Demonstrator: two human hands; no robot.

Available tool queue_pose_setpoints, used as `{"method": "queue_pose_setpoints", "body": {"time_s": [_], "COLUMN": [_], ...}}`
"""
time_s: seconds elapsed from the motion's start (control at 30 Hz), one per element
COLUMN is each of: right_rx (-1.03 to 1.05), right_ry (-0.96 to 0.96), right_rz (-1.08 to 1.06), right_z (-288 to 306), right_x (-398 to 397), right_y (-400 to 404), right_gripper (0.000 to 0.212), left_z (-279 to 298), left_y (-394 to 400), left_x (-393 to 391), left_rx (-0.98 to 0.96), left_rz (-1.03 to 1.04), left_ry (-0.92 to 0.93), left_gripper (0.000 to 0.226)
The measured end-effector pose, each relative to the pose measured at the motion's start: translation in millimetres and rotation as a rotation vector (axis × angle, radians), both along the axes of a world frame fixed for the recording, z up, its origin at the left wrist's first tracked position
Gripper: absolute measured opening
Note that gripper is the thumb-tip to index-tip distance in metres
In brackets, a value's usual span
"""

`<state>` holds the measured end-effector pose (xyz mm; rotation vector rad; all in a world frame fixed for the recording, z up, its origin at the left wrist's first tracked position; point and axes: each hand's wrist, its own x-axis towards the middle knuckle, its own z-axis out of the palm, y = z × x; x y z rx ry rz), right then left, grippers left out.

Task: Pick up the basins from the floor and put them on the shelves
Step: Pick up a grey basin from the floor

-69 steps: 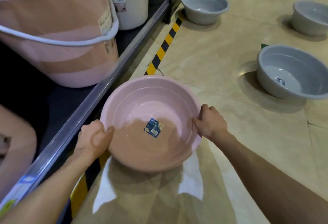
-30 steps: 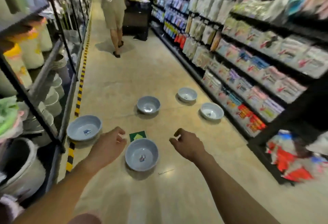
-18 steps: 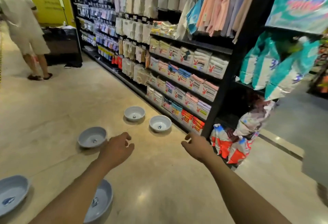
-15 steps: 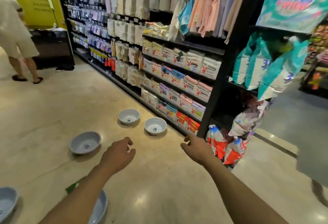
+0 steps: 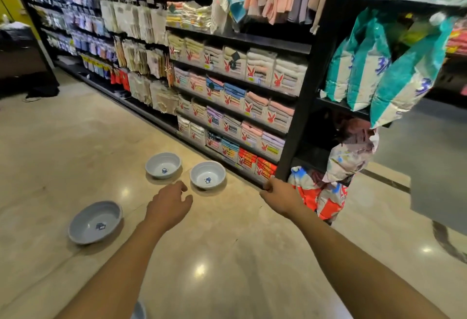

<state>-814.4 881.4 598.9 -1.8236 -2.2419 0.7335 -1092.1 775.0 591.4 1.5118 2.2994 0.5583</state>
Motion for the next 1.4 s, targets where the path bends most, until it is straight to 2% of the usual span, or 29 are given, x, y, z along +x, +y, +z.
{"method": "queue_pose_setpoints", "body": {"time_s": [0.33, 0.53, 0.63, 0.9, 1.1, 1.23, 1.4], "right_rx": [-0.065, -0.126, -0.141, -0.181, -0.231, -0.250, -0.274], "right_ry": [-0.029, -0.041, -0.060, -0.125, -0.185, -0.255, -0.305], "right_rz": [-0.018, 0.003, 0.028, 0.141, 0.150, 0.185, 0.260], "right_z": [-23, -66, -83, -95, -138, -170, -224], "right_x": [-71, -100, -119, -182, -234, -274, -322], "right_y": [155, 287, 355, 509, 604, 669, 740], "right_gripper": [0.029, 0.021, 0.023, 0.025, 0.037, 0.036, 0.034], "left_z": [-27, -59, -64, -71, -121, -166, -231], "left_y": [170, 280, 336, 481, 585, 649, 702], "left_x": [-62, -100, -120, -180, -236, -274, -310], "left_rx": [-0.035, -0.129, -0.182, -0.243, -0.309, -0.358, -0.399], "left_rz": [-0.049, -0.071, -0.056, -0.064, -0.069, -0.121, -0.076], "left_ry": [0.020, 0.050, 0.106, 0.178, 0.125, 0.113, 0.095], "left_gripper": [0.035, 0.039, 0.040, 0.043, 0.042, 0.036, 0.037]}}
